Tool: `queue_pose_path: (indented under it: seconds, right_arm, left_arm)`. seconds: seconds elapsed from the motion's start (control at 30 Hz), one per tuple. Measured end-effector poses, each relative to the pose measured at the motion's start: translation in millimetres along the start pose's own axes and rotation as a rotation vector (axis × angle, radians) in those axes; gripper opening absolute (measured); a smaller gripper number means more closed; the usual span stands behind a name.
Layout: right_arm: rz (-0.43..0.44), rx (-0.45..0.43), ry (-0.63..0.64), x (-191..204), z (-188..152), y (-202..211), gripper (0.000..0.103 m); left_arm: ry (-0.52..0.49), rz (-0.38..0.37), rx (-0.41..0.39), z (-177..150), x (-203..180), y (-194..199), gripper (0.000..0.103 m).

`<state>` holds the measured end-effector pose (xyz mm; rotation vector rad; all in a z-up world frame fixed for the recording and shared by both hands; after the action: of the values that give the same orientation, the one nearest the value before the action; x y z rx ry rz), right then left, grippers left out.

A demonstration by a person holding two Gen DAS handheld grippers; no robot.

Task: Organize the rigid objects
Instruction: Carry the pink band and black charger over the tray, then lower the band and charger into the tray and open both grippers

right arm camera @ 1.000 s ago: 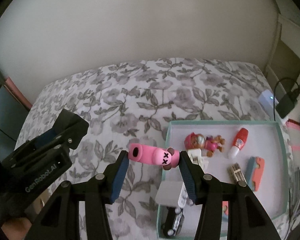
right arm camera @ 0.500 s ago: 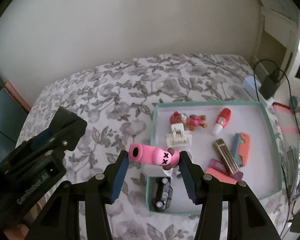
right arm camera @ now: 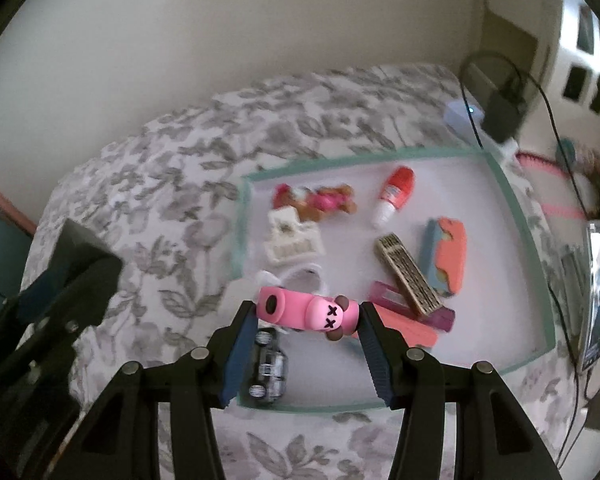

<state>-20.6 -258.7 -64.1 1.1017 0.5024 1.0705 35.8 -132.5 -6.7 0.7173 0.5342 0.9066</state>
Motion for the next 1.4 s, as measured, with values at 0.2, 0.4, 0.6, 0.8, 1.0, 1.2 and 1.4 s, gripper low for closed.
queue_pose_path:
  seconds: [0.2, 0.4, 0.6, 0.8, 1.0, 1.2, 1.4]
  right_arm:
    - [-0.063, 0.007, -0.066, -35.0, -0.6, -2.1, 0.055]
    - [-0.076, 0.063, -0.173, -71.2, -12.8, -12.2, 0.055]
    - [-0.071, 0.066, -0.211, -83.5, -16.5, -13.6, 0.055]
    - [-0.07, 0.07, -0.205, -81.2, -16.2, -15.4, 0.059]
    - [-0.068, 0.072, -0.186, -74.4, -17.1, -17.4, 0.071]
    - [-0.078, 0.063, -0.101, -53.6, -21.4, -16.9, 0.085]
    - [-0.068, 0.018, -0.021, -27.6, -22.9, -9.2, 0.1]
  left_arm:
    - [-0.088, -0.031, 0.044, -13.4, -35.0, -12.4, 0.06]
    - [-0.12, -0.095, 0.149, -37.3, -67.0, -39.2, 0.061]
    - [-0.181, -0.116, 0.195, -53.0, -90.3, -48.8, 0.061]
    - [-0.211, -0.06, 0.167, -49.6, -83.9, -39.8, 0.072]
    - [-0.169, 0.015, 0.163, -41.4, -52.0, -32.0, 0.073]
    - [0.015, 0.112, 0.15, -31.0, 9.5, -29.3, 0.094]
    - [0.114, 0.181, 0.113, -31.9, 47.7, -21.8, 0.097]
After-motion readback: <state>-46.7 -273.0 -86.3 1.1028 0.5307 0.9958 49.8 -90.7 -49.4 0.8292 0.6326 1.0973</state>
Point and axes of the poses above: each gripper's, at about its wrist camera, not at the fingertips, and y roughly against the way its jaws point, x to its left, z to its top, the point moved 6 cm from there along -y, roughly the way its jaws point, and after that the axes turned 5 degrees about y, right-handed, at the moved point
